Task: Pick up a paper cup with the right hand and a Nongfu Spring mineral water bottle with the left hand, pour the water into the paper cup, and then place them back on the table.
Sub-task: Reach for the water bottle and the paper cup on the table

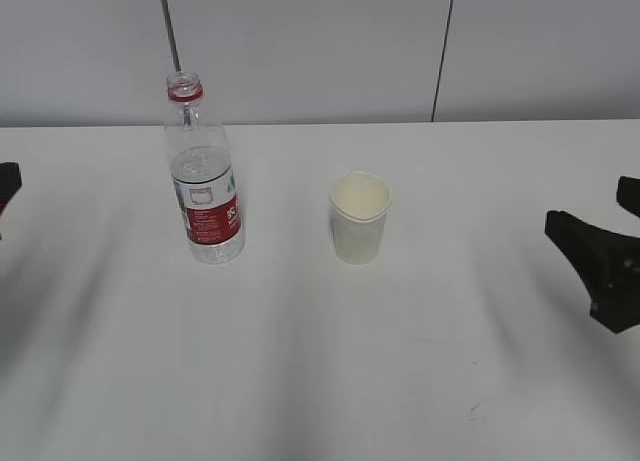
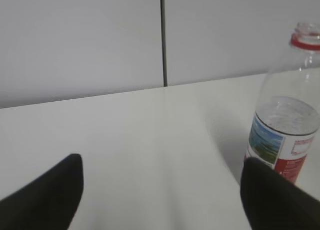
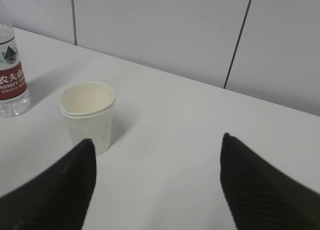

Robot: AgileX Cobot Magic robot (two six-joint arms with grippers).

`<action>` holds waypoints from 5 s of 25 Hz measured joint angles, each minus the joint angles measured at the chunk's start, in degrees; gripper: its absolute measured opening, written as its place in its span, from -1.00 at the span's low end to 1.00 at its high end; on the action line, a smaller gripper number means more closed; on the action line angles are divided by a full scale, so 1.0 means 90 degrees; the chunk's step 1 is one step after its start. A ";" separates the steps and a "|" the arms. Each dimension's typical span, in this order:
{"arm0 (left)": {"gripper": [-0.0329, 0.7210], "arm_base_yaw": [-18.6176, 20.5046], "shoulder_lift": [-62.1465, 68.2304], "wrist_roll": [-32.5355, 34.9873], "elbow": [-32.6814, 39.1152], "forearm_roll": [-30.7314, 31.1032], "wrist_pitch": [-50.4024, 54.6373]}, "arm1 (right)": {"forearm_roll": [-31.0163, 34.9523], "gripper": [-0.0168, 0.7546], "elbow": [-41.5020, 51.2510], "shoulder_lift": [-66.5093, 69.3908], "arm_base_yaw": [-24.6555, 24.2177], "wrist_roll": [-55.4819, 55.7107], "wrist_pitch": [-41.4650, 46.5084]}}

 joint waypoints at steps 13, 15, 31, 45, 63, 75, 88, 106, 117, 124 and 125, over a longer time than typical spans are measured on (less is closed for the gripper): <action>0.64 0.0000 0.1877 -0.0303 -0.0030 0.1267 -0.1626 | -0.0279 0.52 -0.0028 0.1919 0.0000 -0.0251 -0.1611; 0.64 0.0000 0.2024 -0.0309 -0.0044 0.1299 -0.1769 | -0.0305 0.52 -0.0058 0.2191 0.0000 -0.0255 -0.1913; 0.64 0.0000 0.3536 -0.0309 -0.0061 0.1613 -0.3615 | -0.1046 0.52 -0.0801 0.3778 0.0000 -0.0334 -0.2398; 0.64 0.0000 0.3585 -0.0316 -0.0061 0.1620 -0.3668 | -0.1668 0.60 -0.2208 0.4921 0.0375 -0.0318 -0.2398; 0.64 0.0000 0.3585 -0.0316 -0.0061 0.1620 -0.3668 | -0.1288 0.60 -0.3907 0.6639 0.0806 -0.0142 -0.2409; 0.64 0.0000 0.3585 -0.0316 -0.0066 0.1620 -0.3668 | -0.1518 0.60 -0.4802 0.7227 0.0860 -0.0037 -0.2409; 0.64 0.0000 0.3585 -0.0316 -0.0066 0.1625 -0.3668 | -0.1851 0.59 -0.5530 0.7606 0.0860 0.0142 -0.2420; 0.64 0.0000 0.3606 -0.0477 -0.0236 0.2210 -0.3758 | -0.2229 0.26 -0.5540 0.7606 0.0860 0.0152 -0.2457; 0.69 0.0000 0.4971 -0.0553 -0.0845 0.2618 -0.3914 | -0.2229 0.26 -0.5540 0.7606 0.0860 0.0167 -0.2465; 0.70 0.0000 0.5450 -0.0889 -0.1472 0.2944 -0.3910 | -0.2229 0.26 -0.5540 0.7606 0.0860 0.0167 -0.2465; 0.70 0.0000 0.5508 -0.0967 -0.1591 0.3011 -0.3910 | -0.2229 0.26 -0.5540 0.7606 0.0860 0.0167 -0.2465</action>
